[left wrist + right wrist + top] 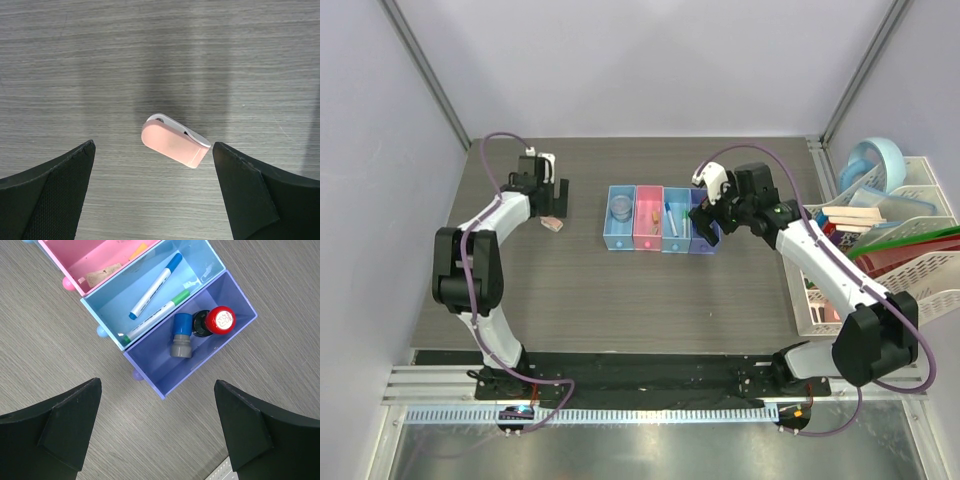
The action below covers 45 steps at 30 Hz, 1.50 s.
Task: Sort the stationery into containers
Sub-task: Pick up the stationery from the center of the board.
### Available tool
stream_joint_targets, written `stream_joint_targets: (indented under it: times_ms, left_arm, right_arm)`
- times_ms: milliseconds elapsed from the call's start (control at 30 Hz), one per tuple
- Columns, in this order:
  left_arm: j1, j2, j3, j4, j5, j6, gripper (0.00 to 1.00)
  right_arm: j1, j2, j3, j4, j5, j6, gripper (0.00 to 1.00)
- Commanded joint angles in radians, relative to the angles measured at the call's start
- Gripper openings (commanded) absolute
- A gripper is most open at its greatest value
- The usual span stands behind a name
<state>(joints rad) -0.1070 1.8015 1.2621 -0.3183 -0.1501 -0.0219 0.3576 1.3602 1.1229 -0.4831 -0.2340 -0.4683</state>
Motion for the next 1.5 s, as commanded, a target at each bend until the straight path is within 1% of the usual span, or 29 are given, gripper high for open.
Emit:
stream_joint_targets:
  times_ms: [0, 200, 600, 933, 1300, 1467]
  left_arm:
    - [-0.002, -0.005, 0.02, -0.005, 0.012, -0.026, 1.0]
    - [-0.002, 0.024, 0.04, -0.053, 0.063, -0.056, 1.0]
    - [-0.016, 0.097, 0.06, -0.059, 0.083, -0.055, 0.97]
    - [-0.049, 0.108, 0.082, -0.079, 0.063, -0.067, 0.96]
    - [-0.062, 0.131, 0.1, -0.131, -0.032, -0.089, 0.95]
    - [-0.065, 0.148, 0.117, -0.136, -0.045, -0.101, 0.92]
  right_arm:
    - [-0.005, -0.047, -0.014, 0.037, -0.019, 0.0, 1.0]
    - [-0.003, -0.058, -0.029, 0.046, -0.027, 0.0, 1.0]
    - [-0.003, -0.07, -0.041, 0.052, -0.045, 0.007, 1.0]
    - [-0.003, -0.072, -0.048, 0.055, -0.056, 0.013, 1.0]
    - [-0.003, -0.085, -0.06, 0.057, -0.071, 0.014, 1.0]
    - [-0.003, -0.082, -0.061, 0.057, -0.083, 0.019, 1.0]
